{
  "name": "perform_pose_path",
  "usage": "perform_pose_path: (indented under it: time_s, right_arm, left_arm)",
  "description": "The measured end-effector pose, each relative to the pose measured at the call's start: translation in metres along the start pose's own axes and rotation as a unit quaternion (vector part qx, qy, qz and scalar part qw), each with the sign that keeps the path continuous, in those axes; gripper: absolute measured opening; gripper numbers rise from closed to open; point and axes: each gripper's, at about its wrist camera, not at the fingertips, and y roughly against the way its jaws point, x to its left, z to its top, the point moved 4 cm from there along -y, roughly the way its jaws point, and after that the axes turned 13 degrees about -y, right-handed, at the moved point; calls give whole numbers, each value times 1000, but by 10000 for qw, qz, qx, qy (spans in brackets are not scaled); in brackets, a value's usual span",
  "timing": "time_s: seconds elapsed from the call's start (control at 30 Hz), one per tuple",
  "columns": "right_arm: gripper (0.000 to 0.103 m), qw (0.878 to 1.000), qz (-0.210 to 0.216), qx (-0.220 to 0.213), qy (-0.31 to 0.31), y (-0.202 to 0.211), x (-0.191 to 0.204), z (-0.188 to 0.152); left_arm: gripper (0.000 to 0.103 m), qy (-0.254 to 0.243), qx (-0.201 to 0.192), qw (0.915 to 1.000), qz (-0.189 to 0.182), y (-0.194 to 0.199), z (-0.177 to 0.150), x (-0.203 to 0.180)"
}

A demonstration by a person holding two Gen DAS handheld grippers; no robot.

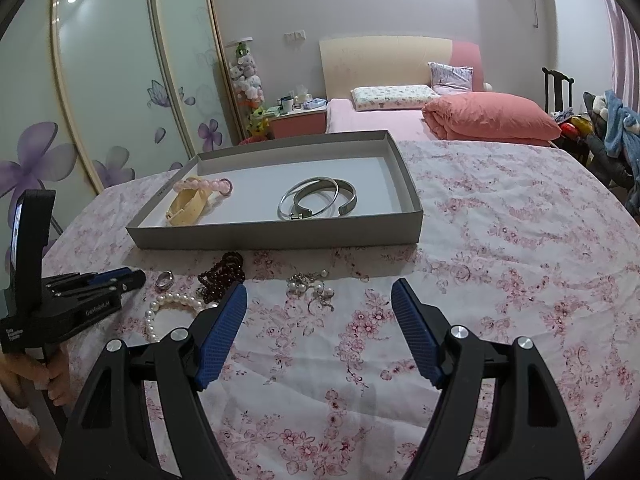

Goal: Organize jewelry

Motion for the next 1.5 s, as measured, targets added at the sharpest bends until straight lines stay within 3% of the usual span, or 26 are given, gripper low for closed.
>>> perform_pose_path:
  time_s: [0.27, 0.57, 0.73, 0.93, 1.17, 1.2, 1.23, 1.3, 1.5]
  right_arm:
    - [73, 9995, -149, 229, 127, -9, -1, -2]
    - [65, 9927, -429, 1061, 391, -50, 7, -8]
    - [63, 9906, -625, 1076, 562, -66, 16, -1]
    - [49, 9908, -566, 1060, 617, -74, 24, 4]
    - [48, 9910, -535, 1072, 597, -69, 22, 6]
    - [35, 9912, -506, 1078, 581, -70, 22, 6]
    - [16, 9916, -452, 1074, 564, -69, 22, 7]
    - [11, 9919, -367, 1105, 516, -68, 19, 7]
    - [10, 9916, -127, 1241, 344, -42, 7, -8]
  left_arm:
    - [15, 9, 51, 9998, 204, 8, -11, 12]
    - [15, 184, 51, 9996, 211, 16, -25, 27]
    - [15, 203, 47, 9996, 188, 16, -25, 27]
    - [15, 208, 46, 9996, 184, 16, -25, 27]
    - [15, 210, 45, 9996, 184, 17, -25, 28]
    - [15, 215, 44, 9996, 178, 17, -25, 28]
    - [15, 211, 45, 9996, 182, 16, -25, 27]
    - [15, 212, 44, 9996, 182, 17, -25, 27]
    - [15, 231, 38, 9996, 159, 17, -25, 29]
